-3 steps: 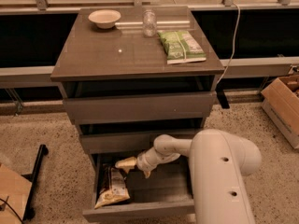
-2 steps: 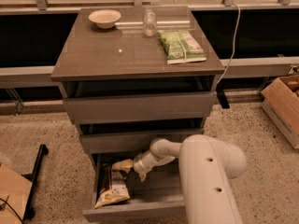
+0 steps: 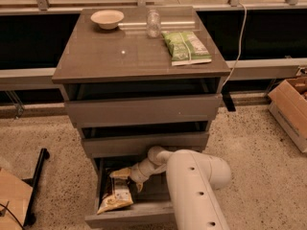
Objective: Pick brown chip bag from bottom drawer and place on counter
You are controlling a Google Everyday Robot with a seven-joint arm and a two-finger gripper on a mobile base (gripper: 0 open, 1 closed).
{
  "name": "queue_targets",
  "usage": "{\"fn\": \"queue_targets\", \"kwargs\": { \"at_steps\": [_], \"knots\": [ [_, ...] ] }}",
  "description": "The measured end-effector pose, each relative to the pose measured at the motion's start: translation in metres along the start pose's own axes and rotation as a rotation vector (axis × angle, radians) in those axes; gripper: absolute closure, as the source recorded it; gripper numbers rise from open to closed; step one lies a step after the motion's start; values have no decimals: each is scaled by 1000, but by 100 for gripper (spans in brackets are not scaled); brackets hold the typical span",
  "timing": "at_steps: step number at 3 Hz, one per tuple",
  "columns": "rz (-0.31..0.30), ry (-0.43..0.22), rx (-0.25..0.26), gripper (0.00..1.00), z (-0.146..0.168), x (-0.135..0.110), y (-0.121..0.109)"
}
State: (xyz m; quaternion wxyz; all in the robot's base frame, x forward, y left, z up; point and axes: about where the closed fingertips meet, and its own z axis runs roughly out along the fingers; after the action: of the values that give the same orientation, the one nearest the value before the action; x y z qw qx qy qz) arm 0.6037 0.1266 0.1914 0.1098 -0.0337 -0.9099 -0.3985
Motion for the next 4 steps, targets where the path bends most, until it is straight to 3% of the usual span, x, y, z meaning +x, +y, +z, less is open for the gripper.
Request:
{"fn": "queue_targets", "kwargs": {
  "at_steps": [2, 4],
  "knots": [
    [25, 79, -10, 42, 23, 14, 9],
    [24, 99, -6, 88, 20, 24, 19]
  ]
}}
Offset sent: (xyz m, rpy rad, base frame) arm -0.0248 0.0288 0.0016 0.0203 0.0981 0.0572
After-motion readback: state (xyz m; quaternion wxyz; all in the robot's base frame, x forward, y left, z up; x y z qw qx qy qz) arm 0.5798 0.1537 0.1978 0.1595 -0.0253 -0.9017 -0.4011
